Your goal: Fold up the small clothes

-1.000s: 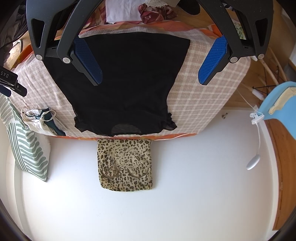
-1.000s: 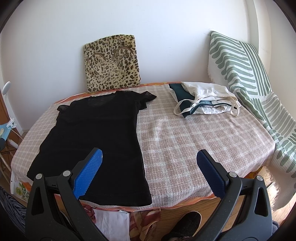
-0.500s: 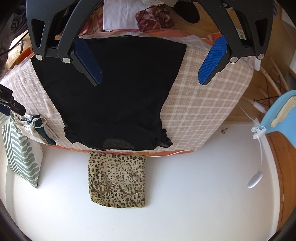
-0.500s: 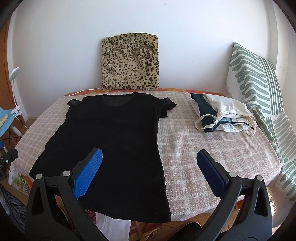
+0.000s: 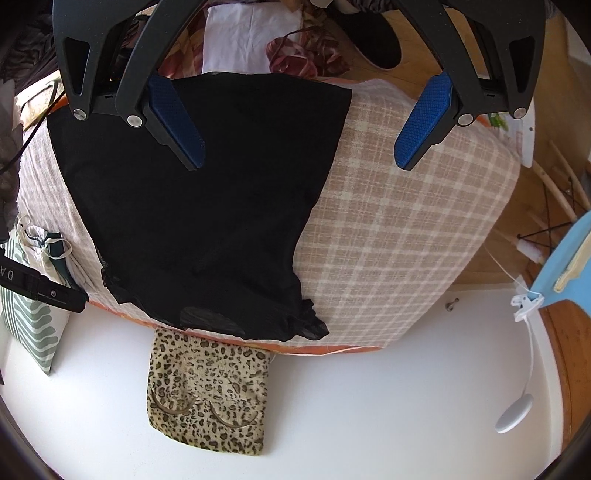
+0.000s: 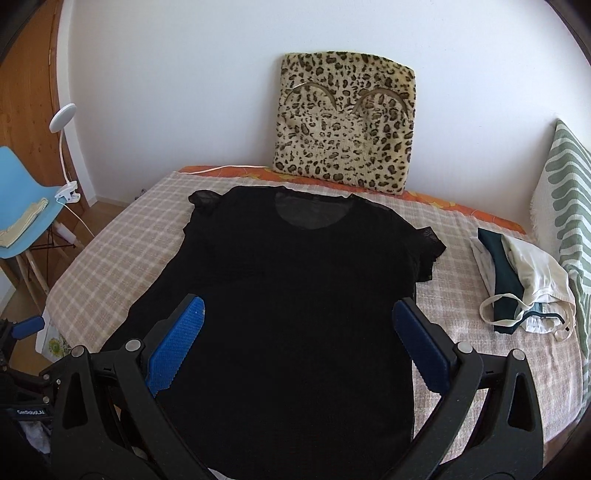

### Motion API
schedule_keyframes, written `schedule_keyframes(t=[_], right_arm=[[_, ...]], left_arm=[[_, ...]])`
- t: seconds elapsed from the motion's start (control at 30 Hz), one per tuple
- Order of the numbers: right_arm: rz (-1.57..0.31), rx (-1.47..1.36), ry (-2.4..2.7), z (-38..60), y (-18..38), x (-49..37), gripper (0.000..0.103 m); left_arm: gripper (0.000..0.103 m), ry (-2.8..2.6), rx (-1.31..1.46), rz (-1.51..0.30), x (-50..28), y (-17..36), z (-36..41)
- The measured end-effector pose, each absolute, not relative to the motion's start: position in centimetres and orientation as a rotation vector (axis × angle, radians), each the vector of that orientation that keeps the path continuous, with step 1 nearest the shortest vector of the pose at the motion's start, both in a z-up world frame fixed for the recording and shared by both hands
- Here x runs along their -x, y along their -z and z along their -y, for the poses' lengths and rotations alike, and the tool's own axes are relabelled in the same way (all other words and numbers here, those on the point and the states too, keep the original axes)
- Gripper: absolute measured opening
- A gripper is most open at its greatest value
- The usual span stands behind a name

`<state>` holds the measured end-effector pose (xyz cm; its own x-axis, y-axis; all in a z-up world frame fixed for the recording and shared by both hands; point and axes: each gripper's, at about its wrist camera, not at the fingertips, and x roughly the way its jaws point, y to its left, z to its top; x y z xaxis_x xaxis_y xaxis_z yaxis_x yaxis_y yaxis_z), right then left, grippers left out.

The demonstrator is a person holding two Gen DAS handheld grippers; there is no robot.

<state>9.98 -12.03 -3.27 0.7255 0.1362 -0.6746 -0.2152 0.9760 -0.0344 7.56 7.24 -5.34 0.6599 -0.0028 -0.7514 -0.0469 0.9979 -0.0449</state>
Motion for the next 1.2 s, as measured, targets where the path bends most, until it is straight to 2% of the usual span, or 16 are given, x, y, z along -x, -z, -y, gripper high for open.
schedule_keyframes(t=[0.17, 0.4, 0.53, 0.6, 0.77, 0.87, 1.07, 1.2], right_arm=[[-0.786, 0.148, -0.269, 7.7, 4.0, -14.3, 0.103], [-0.837, 0.191, -0.340, 2.0, 5.0, -20.3, 0.103], [-0.872, 0.192, -0.365, -0.4, 6.1, -23.8, 0.103], [-0.886, 0.203, -0.367, -1.6, 7.0, -25.3, 0.100], [-0.922, 0.266, -0.378, -5.0, 9.7, -28.5, 0.092], [-0.942, 0.288, -0.394, -7.0, 10.8, -30.2, 0.090], [-0.960, 0.323, -0.403, -10.3, 12.3, -33.0, 0.085], [-0.993, 0.293, -0.410, -11.1, 13.0, -35.2, 0.081]], left_arm=[[0.087, 0.011, 0.114, -0.901, -8.6, 6.8, -8.7], [0.079, 0.032, 0.101, -0.946, -10.0, 8.0, -9.6], [0.066, 0.055, 0.077, -0.983, -10.8, 8.8, -9.8], [0.062, 0.069, 0.059, -0.998, -11.2, 9.2, -9.7], [0.047, 0.112, 0.043, -1.044, -12.4, 10.5, -9.6], [0.042, 0.118, 0.035, -1.052, -12.8, 11.2, -9.7], [0.040, 0.126, 0.064, -1.083, -13.3, 12.2, -10.4], [0.032, 0.150, 0.107, -1.093, -13.2, 12.7, -11.1]])
